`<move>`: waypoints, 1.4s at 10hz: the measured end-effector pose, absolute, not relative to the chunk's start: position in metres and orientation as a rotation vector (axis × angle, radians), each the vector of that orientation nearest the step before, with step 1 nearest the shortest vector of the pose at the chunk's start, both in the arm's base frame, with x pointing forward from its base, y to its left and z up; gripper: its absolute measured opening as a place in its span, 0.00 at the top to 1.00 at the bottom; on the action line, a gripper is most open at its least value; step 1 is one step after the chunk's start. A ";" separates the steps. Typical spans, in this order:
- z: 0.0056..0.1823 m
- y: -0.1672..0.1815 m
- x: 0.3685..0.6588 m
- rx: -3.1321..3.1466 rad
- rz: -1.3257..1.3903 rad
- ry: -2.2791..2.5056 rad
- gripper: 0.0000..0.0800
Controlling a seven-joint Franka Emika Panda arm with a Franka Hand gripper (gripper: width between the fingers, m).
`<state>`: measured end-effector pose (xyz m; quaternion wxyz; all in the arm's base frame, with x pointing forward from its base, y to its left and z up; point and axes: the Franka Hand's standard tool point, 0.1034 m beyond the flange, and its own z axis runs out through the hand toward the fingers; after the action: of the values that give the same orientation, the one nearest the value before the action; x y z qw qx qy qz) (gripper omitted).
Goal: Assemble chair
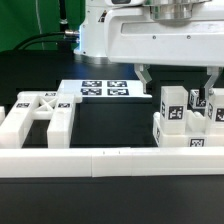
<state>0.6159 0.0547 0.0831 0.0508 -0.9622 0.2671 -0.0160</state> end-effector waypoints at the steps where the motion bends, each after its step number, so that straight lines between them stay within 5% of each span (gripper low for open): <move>1: 0.083 0.056 0.616 -2.948 -0.051 0.744 0.19; 6: 0.079 0.056 0.613 -3.038 -0.061 0.353 0.19; 8: 0.077 0.053 0.613 -3.058 -0.062 0.248 0.47; 9: 0.077 0.053 0.613 -3.058 -0.061 0.248 0.47; 10: 0.077 0.052 0.613 -3.059 -0.062 0.249 0.64; 14: 0.077 0.052 0.613 -3.054 -0.059 0.293 0.64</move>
Offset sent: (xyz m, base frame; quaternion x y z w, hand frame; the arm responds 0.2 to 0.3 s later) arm -0.0023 0.0007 -0.0033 -0.0055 0.0044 -0.1236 0.9923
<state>0.6128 0.0524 0.0768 0.0366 -0.9946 0.0955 -0.0194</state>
